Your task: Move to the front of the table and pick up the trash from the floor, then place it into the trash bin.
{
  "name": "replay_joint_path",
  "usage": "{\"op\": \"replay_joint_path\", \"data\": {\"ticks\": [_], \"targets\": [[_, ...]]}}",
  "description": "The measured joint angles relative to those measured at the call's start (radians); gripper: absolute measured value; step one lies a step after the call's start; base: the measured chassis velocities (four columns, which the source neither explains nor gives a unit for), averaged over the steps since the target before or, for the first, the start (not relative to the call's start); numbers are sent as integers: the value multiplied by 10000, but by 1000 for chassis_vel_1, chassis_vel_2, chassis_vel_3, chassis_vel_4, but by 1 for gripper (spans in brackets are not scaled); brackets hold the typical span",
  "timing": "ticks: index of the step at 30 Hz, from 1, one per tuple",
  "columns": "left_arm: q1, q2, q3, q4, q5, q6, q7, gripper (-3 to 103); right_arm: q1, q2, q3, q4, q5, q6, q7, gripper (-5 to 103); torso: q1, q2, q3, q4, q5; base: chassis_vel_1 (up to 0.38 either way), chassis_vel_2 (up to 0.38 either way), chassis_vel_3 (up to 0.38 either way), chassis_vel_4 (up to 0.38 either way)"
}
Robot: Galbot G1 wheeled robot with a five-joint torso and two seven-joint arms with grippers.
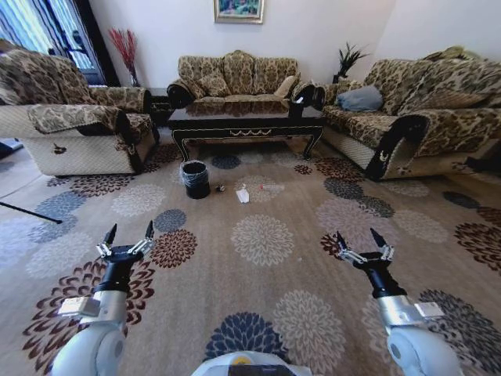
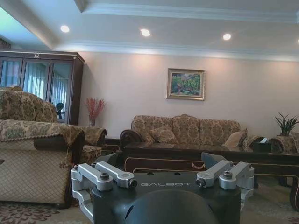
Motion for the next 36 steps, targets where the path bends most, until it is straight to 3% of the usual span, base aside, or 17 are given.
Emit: {"op": "replay_joint_path", "data": {"ticks": [13,19,36], "targets": [[-8,-66,92,128,127,-32,22,100,192,-84,-108,-354,222,99,109,100,-93,-322,-228,1,0,0,0,0,0],[9,-93,136,180,197,-87,30,100,281,-7,-131,-556,445,479,141,100,-108,-494,-387,0,0,0,0,0,0],[187,-181,101,715,493,-661,-46,100,360,315,-81,-834,-137,1123,-495,100,-124,-547,-419,0,0,0,0,0,0]]}}
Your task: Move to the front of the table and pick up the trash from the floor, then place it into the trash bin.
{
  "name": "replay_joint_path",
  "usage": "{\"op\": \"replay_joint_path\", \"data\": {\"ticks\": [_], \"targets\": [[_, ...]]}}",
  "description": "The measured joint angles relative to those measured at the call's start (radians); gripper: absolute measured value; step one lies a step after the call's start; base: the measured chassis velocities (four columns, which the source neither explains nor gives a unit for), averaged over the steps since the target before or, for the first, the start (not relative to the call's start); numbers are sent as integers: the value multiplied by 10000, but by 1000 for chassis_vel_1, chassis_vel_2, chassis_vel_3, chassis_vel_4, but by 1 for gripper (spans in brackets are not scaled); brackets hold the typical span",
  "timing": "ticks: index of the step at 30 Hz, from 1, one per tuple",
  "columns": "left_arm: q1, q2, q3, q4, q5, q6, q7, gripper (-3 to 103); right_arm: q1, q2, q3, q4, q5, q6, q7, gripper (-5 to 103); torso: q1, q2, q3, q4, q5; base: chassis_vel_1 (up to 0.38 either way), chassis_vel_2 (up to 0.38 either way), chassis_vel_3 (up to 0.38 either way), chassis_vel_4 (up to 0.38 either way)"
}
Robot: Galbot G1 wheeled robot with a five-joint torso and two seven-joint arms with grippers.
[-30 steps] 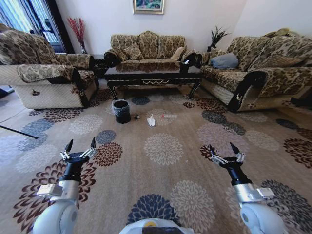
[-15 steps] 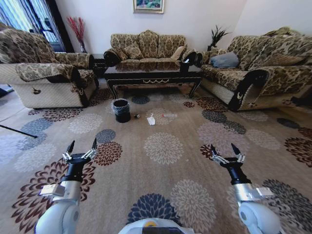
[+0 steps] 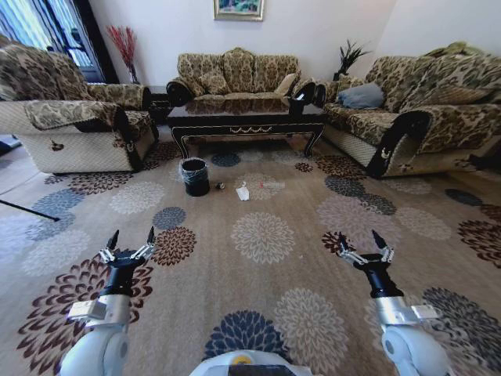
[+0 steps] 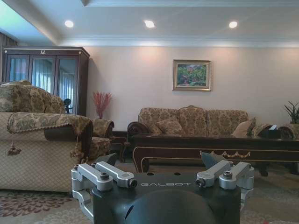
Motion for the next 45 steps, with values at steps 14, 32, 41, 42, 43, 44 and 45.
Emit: {"op": "replay_joint_path", "data": {"ticks": [14,32,41,42,43,44,45], "targets": [[4,-50,78,-74,250,59,-98,100,-41,105,66,38,2,52,-12,100,-12,-32,-14,0,0,0,0,0,0],[21,-2,67,95,334,-76,-87,100,-69,172,69,36,-19,256,-42,100,-94,-357,-260,-1,0,0,0,0,0],[98,-15,69,-2,319,-94,-84,100,-20,117,-16,-117,-225,187,151,100,-94,-357,-261,0,0,0,0,0,0],[98,-15,69,-2,319,-94,-84,100,-20,117,-16,-117,-225,187,151,100,-94,-357,-261,0,0,0,0,0,0],[108,-16,59,-23,307,-94,-84,100,-10,100,-28,-129,-231,185,133,100,-93,-355,-260,0,0,0,0,0,0],[123,-16,31,-49,279,-96,-84,100,17,79,-62,-174,-239,180,111,100,-94,-352,-258,-1,0,0,0,0,0],[129,-13,12,-50,267,-100,-85,100,34,76,-88,-210,-255,177,102,100,-94,-350,-256,0,0,0,0,0,0]]}}
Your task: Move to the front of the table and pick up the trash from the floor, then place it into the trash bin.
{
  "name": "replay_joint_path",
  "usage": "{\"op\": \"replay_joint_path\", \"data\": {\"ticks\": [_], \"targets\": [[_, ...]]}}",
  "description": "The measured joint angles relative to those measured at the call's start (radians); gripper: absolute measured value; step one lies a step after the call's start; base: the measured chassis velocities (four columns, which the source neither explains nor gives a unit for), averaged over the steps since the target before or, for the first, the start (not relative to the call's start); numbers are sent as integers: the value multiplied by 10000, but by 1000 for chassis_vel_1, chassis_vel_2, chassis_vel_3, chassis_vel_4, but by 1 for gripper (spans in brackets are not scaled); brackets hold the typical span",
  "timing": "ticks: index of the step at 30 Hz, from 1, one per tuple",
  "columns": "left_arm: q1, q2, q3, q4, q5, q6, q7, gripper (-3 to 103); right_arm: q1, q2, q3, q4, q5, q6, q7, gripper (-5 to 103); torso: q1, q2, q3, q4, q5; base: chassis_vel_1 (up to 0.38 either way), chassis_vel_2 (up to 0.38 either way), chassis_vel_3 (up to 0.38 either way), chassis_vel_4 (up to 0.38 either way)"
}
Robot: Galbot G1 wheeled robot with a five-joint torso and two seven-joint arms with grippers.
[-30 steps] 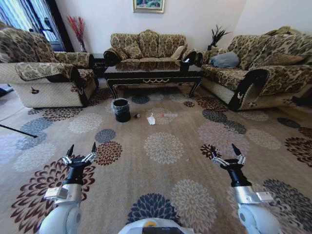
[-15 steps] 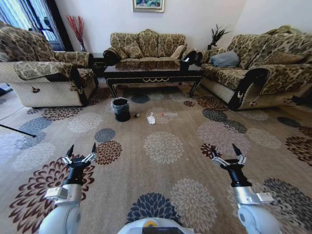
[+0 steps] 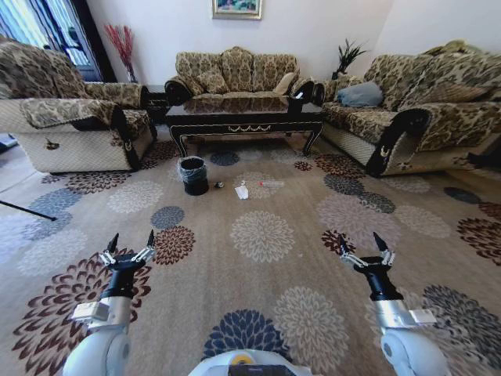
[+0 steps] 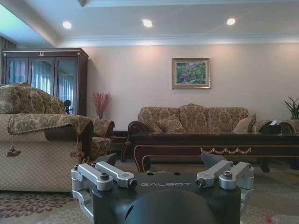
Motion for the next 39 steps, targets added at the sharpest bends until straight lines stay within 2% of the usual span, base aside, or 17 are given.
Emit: {"op": "replay_joint_path", "data": {"ticks": [13,39], "targets": [[96,-93,16,25,105,-42,-1,100,199,-58,-170,-343,-25,48,-96,100,3,17,12,-1,2,-97,98,92,-100],[200,-160,-38,10,166,-148,-82,100,233,59,-237,-407,-62,148,-167,100,10,32,22,0,0,-331,330,333,-323]]}}
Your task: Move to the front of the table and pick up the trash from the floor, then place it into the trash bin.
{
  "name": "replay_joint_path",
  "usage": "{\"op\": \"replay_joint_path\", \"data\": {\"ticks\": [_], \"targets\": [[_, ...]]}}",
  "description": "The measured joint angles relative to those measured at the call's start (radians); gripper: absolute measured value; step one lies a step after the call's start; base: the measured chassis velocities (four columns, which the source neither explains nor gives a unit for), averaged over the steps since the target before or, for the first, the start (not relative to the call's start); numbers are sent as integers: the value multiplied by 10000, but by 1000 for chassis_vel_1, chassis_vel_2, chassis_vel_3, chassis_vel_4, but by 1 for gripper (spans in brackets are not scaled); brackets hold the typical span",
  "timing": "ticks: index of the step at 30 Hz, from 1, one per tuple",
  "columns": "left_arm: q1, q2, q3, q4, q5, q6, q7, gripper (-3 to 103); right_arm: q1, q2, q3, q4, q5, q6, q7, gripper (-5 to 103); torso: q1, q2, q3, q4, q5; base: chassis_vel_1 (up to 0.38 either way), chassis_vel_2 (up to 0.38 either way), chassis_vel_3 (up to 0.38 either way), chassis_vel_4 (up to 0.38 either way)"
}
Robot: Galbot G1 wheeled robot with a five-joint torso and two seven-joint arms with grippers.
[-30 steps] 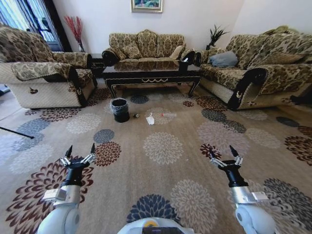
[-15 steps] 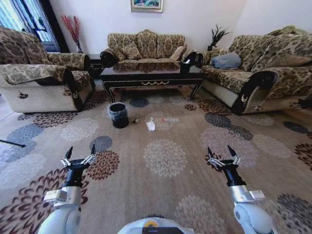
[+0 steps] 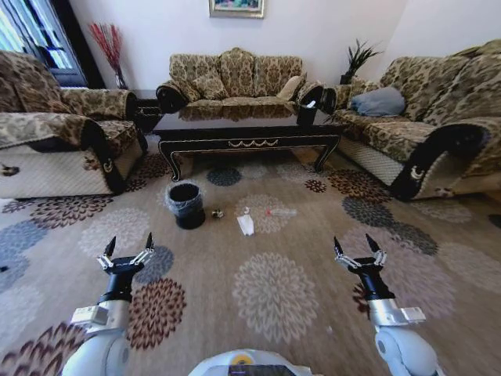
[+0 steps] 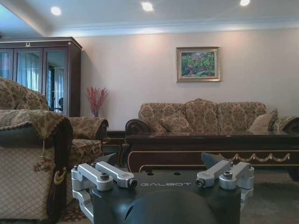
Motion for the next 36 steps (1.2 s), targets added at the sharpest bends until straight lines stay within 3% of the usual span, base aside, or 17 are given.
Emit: {"op": "replay_joint_path", "data": {"ticks": [28,33,36], "targets": [[-108,-68,-8,603,110,27,-218,100,126,-9,-300,-168,-5,133,-35,100,8,1,8,0,-3,-321,320,316,-319],[-257,-2,-28,820,50,309,-373,100,133,-11,-367,-244,-65,144,-36,100,-1,2,1,0,-2,0,9,-2,14],[-465,110,-27,1011,-185,970,-582,100,130,5,-426,-282,-90,147,-29,100,-4,5,-1,-1,2,52,-76,-57,61]]}}
